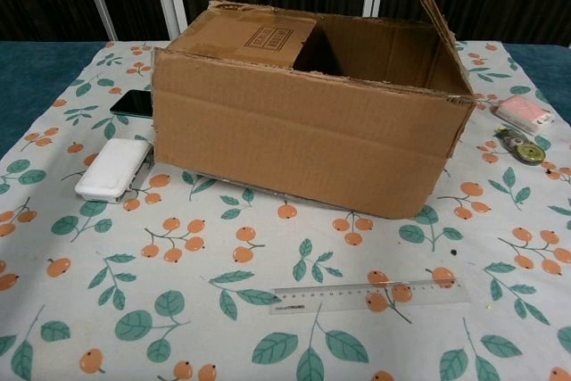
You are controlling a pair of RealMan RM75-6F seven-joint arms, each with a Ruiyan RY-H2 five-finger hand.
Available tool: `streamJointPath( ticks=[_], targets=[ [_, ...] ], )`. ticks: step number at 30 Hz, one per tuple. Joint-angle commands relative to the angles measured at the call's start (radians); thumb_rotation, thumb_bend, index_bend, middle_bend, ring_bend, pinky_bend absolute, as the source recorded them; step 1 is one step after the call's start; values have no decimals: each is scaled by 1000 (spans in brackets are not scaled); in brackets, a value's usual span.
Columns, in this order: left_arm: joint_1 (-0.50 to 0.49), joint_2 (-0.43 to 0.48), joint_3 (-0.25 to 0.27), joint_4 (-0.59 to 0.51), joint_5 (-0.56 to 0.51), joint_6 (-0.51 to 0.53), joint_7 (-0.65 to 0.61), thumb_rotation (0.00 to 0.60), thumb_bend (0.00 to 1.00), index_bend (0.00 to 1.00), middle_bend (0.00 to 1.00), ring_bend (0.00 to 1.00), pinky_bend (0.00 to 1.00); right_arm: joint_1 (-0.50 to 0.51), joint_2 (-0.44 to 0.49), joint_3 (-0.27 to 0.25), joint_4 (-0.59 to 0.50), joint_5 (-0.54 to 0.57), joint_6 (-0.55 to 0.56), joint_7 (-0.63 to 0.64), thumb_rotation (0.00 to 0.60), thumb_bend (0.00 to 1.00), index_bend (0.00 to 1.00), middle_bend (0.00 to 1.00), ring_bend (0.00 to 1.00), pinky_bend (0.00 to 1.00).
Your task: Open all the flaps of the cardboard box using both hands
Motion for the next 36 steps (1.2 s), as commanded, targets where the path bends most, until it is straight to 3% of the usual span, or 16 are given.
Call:
streamJointPath(
  ticks=[1,36],
  targets=[
    [0,-1,0,1,0,0,1,600,147,0,0,0,30,-3,10,3,-7,15,-1,-10,600,1000,600,229,254,274],
    [3,2,-2,-7,0,-6,1,600,147,0,0,0,30,-58,165,-2,-90,87,7,-35,600,1000,600,227,254,271]
  ],
)
